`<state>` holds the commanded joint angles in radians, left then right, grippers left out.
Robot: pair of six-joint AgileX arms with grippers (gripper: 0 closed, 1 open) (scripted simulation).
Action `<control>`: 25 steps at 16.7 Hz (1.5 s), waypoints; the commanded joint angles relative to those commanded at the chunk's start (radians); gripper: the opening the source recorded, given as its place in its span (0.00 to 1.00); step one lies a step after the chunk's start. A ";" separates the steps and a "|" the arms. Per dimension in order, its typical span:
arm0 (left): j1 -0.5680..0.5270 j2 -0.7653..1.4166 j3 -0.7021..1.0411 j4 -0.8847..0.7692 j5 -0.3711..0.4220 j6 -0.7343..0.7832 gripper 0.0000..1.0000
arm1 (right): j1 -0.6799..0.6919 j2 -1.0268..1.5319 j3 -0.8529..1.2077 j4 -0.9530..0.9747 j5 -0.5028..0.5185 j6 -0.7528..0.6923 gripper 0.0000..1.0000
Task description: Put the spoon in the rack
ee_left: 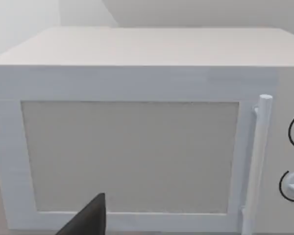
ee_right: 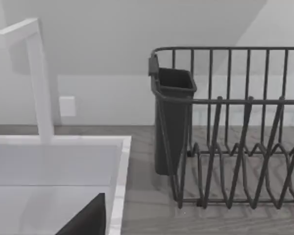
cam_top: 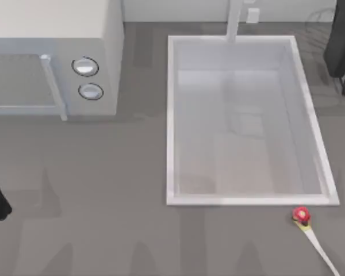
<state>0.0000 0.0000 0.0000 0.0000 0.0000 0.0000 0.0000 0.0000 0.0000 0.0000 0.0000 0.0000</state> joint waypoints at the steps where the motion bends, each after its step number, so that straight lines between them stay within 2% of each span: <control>1: 0.000 0.000 0.000 0.000 0.000 0.000 1.00 | 0.000 0.000 0.000 0.000 0.000 0.000 1.00; 7: 0.000 0.000 0.000 0.000 0.000 0.000 1.00 | 0.066 0.162 0.131 -0.140 -0.001 0.020 1.00; 18: 0.000 0.000 0.000 0.000 0.000 0.000 1.00 | 0.363 1.108 0.689 -0.805 0.004 0.097 1.00; 25: 0.000 0.000 0.000 0.000 0.000 0.000 1.00 | 0.475 1.424 0.908 -1.040 -0.001 0.128 1.00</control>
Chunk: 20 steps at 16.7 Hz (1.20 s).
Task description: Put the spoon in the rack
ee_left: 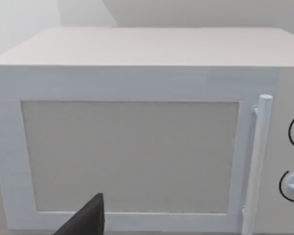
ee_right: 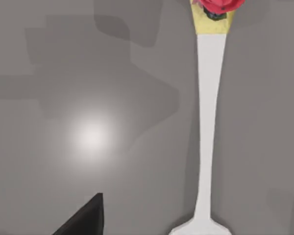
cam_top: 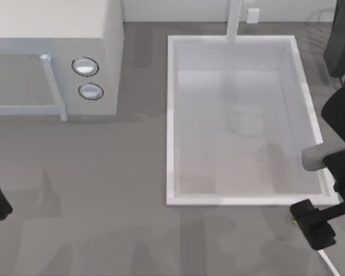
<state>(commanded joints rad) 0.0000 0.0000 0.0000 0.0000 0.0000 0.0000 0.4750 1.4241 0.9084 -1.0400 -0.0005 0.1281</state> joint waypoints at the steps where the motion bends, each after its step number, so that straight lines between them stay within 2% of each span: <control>1: 0.000 0.000 0.000 0.000 0.000 0.000 1.00 | 0.004 0.010 0.007 -0.007 0.000 0.001 1.00; 8: 0.000 0.000 0.000 0.000 0.000 0.000 1.00 | 0.001 0.027 -0.020 0.033 0.000 -0.001 1.00; 15: 0.000 0.000 0.000 0.000 0.000 0.000 1.00 | 0.006 0.187 -0.196 0.382 0.000 0.006 1.00; 20: 0.000 0.000 0.000 0.000 0.000 0.000 1.00 | 0.008 0.228 -0.239 0.457 0.000 0.008 1.00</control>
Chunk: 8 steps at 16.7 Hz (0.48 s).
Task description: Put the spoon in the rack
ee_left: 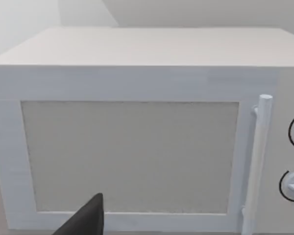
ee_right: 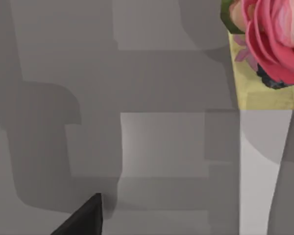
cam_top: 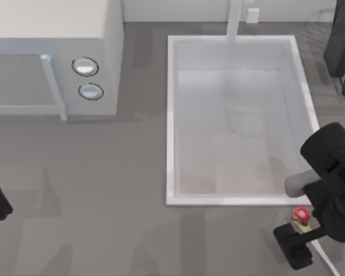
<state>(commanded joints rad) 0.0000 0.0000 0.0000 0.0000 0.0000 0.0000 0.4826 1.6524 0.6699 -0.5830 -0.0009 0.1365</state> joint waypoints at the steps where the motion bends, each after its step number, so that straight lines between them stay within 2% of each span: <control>1: 0.000 0.000 0.000 0.000 0.000 0.000 1.00 | 0.000 0.000 0.000 0.000 0.000 0.000 1.00; 2: 0.000 0.000 0.000 0.000 0.000 0.000 1.00 | 0.000 0.000 0.000 0.000 0.000 0.000 1.00; 8: 0.000 0.000 0.000 0.000 0.000 0.000 1.00 | 0.000 0.000 0.000 0.000 0.000 0.000 0.55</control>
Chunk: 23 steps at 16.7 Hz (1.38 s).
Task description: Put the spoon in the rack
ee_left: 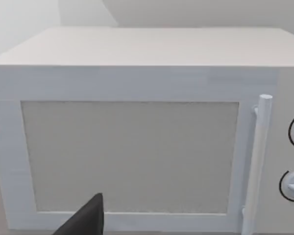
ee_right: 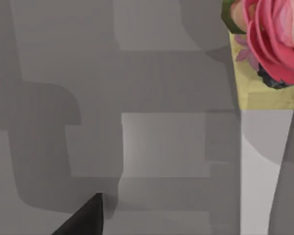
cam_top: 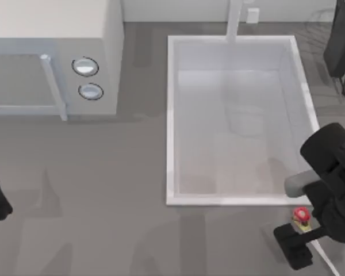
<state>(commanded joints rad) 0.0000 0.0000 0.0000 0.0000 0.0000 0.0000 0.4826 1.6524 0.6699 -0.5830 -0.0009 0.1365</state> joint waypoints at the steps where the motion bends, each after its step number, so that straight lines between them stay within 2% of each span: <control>1: 0.000 0.000 0.000 0.000 0.000 0.000 1.00 | 0.000 0.000 0.000 0.000 0.000 0.000 0.47; 7: 0.000 0.000 0.000 0.000 0.000 0.000 1.00 | 0.000 0.000 0.000 0.000 0.000 0.000 0.02; 15: 0.000 0.000 0.000 0.000 0.000 0.000 1.00 | 0.000 0.000 0.000 0.000 0.000 0.000 0.00; 16: 0.000 0.000 0.000 0.000 0.000 0.000 1.00 | -0.001 -0.071 0.034 -0.069 0.007 0.001 0.00; 20: 0.000 0.000 0.000 0.000 0.000 0.000 1.00 | 0.002 -0.077 0.104 -0.141 0.007 0.002 0.00; 23: 0.000 0.000 0.000 0.000 0.000 0.000 1.00 | 0.001 -0.101 0.250 -0.306 0.007 0.002 0.00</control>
<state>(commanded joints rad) 0.0000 0.0000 0.0000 0.0000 0.0000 0.0000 0.4833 1.5512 0.9195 -0.8893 0.0059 0.1385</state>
